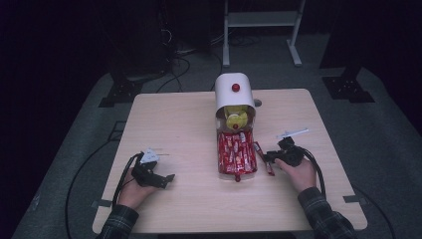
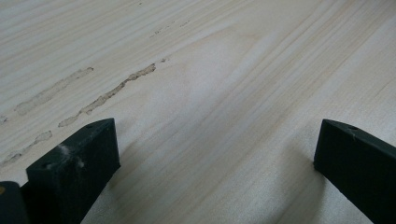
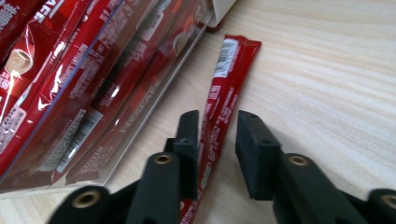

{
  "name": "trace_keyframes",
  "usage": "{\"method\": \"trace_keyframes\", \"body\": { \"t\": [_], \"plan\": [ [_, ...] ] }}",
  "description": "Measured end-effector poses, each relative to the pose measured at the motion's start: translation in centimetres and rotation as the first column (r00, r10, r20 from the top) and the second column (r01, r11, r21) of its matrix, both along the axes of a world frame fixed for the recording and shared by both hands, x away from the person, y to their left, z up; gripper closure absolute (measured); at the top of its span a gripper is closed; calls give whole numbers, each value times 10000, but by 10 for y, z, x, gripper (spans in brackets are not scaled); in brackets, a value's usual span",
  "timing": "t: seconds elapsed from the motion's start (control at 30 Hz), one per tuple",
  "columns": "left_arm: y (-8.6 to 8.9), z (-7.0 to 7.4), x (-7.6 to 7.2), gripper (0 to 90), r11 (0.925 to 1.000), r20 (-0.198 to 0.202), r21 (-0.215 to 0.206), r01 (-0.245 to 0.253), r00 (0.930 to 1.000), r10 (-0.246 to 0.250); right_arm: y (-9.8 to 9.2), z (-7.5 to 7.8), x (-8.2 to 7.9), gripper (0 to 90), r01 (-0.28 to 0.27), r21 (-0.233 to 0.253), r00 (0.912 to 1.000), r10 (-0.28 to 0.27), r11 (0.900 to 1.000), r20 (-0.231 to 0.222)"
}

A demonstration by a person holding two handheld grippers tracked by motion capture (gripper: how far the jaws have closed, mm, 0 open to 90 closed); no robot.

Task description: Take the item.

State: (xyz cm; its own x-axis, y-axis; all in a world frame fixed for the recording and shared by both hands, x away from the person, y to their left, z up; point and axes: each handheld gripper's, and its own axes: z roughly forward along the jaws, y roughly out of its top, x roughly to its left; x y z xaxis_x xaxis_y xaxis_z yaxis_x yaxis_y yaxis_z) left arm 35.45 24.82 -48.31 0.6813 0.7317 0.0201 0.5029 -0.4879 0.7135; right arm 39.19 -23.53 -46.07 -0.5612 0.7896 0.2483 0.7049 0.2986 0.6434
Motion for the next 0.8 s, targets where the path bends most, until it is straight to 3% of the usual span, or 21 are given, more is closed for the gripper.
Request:
{"method": "trace_keyframes", "body": {
  "t": [0.17, 0.4, 0.8],
  "plan": [
    [0, 0, 0, 0, 10000, -1, -1, 0, 10000, 0, 1, 2, -2, 523, -4, 90, 9999, 3, 10000, 141],
    [0, 0, 0, 0, 10000, -16, -15, -13, 10000, 13, -5, 10, -6, 432, 112, 176, 9988, -120, 9998, 470],
    [0, 0, 0, 0, 10000, 4, -39, -15, 10000, 15, -14, 18, -19, 316, 386, -341, 9885, -332, 9987, 1477]
  ]
}}
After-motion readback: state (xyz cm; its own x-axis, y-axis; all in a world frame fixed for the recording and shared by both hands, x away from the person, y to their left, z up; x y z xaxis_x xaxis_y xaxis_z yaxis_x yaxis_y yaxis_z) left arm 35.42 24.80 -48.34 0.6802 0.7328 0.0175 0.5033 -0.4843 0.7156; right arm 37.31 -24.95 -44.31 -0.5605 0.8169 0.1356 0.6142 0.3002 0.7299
